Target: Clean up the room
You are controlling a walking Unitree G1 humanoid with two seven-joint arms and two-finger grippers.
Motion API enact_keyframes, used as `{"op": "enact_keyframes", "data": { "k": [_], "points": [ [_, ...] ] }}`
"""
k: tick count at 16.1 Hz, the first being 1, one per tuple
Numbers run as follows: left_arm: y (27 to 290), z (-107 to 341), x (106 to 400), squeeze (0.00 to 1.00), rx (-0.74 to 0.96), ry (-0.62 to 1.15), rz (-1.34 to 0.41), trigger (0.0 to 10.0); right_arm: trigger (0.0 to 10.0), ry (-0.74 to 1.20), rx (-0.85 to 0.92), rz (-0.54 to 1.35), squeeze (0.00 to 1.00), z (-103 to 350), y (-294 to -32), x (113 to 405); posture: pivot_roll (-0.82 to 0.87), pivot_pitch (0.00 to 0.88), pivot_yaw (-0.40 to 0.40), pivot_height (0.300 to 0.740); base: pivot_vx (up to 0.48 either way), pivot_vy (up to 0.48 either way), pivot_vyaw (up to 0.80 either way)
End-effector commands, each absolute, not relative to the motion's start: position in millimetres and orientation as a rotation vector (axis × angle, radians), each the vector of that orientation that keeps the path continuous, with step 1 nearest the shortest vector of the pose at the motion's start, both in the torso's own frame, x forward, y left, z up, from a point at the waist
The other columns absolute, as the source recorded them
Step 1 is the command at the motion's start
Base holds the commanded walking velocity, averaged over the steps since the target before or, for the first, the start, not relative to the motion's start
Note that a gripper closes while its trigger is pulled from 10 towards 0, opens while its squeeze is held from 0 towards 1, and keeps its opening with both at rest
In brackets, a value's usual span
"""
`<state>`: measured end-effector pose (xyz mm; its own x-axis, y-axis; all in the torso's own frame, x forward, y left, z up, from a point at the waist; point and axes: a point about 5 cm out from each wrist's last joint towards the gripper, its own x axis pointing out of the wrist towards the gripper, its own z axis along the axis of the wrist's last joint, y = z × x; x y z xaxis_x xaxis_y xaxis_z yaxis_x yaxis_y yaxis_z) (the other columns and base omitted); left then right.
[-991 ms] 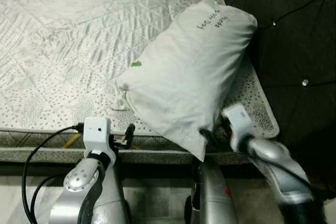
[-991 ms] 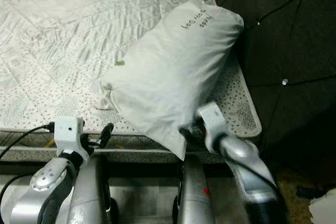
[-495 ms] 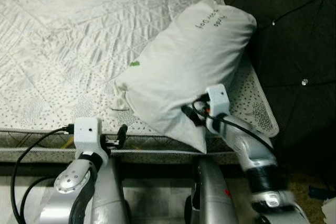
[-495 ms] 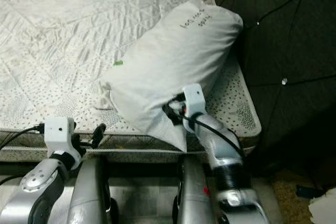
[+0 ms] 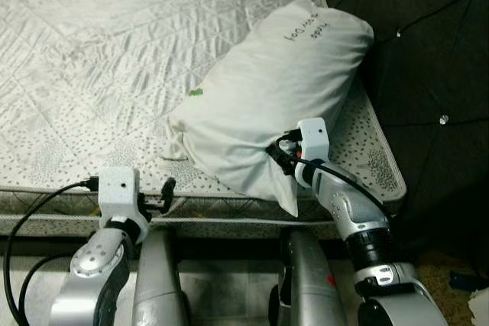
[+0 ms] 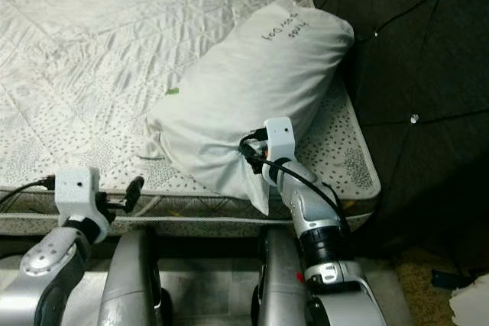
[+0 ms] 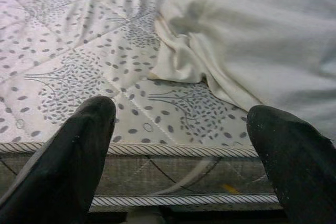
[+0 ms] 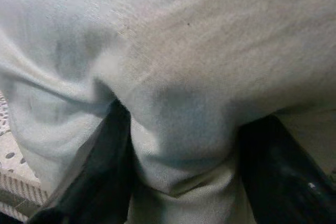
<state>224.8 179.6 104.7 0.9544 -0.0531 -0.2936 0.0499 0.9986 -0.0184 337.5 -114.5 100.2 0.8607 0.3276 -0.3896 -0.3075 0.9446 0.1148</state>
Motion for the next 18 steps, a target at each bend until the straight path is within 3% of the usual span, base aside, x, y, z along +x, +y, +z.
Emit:
{"op": "enact_keyframes", "data": {
  "k": [1, 6, 12, 14, 18],
  "points": [
    [182, 103, 226, 0.00, 0.005, 0.305, -0.045, 10.0, 0.0, 0.375, 0.042, 0.322, 0.00, 108, -115, 345, 0.14, 0.063, -0.023, 0.536, 0.000, 0.000, 0.00],
    [179, 107, 235, 0.00, 0.009, 0.285, -0.042, 10.0, 0.0, 0.351, -0.028, 0.256, 0.00, 106, -135, 359, 0.14, 0.063, -0.029, 0.536, 0.000, 0.000, 0.00],
    [170, 102, 239, 0.00, -0.026, 0.279, -0.032, 10.0, 0.0, 0.284, -0.101, 0.077, 0.00, 137, -194, 385, 0.09, 0.048, -0.041, 0.536, 0.000, 0.000, 0.00],
    [175, 103, 244, 0.00, -0.019, 0.268, -0.015, 10.0, 0.0, 0.223, -0.114, -0.021, 0.00, 166, -224, 394, 0.08, 0.033, -0.039, 0.536, 0.000, 0.000, 0.00],
    [175, 104, 250, 0.00, -0.013, 0.253, -0.006, 10.0, 0.0, 0.141, -0.173, -0.109, 0.00, 201, -254, 399, 0.08, 0.017, -0.032, 0.536, 0.000, 0.000, 0.00]
  ]
}}
